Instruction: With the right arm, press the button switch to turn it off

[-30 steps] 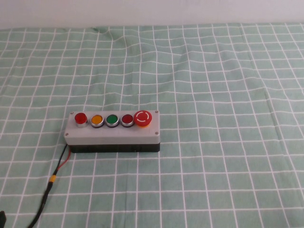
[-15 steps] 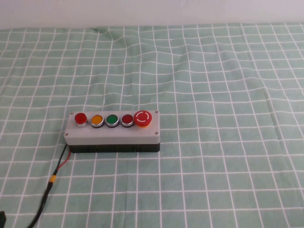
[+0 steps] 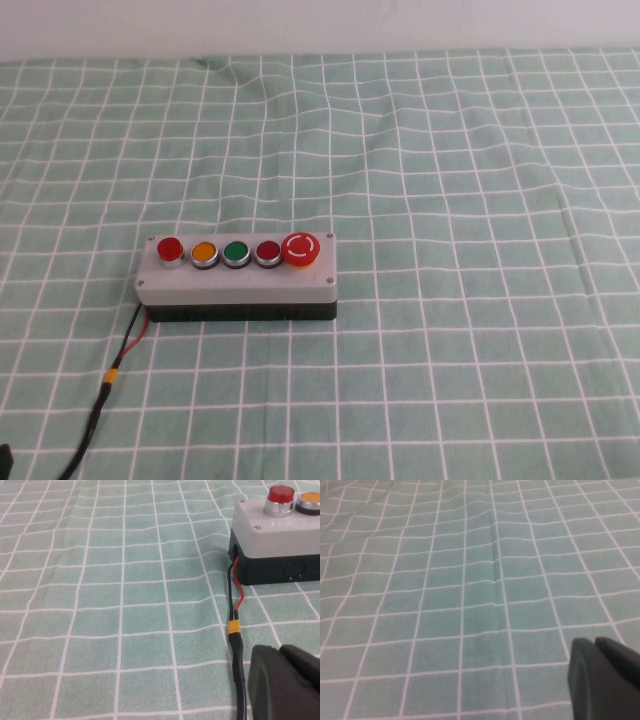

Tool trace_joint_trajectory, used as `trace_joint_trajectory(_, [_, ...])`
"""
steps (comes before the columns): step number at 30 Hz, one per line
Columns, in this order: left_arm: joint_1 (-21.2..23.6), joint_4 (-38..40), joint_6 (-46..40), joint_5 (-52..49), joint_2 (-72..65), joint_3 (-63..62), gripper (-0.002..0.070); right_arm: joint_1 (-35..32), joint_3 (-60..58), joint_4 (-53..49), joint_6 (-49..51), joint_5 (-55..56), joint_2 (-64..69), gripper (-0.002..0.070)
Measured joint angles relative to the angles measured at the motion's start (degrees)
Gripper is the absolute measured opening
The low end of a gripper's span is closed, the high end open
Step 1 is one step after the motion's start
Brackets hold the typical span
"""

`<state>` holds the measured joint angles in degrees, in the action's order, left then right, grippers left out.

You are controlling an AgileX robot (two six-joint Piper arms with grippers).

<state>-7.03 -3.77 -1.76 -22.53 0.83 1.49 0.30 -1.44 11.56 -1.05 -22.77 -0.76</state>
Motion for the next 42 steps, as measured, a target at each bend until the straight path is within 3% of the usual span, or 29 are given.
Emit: trace_joint_trajectory(42, [0.0,0.0,0.0,0.0,0.0,0.0,-0.0004,0.0,0.0,2.5,-0.4,0.0,0.0,-0.0016])
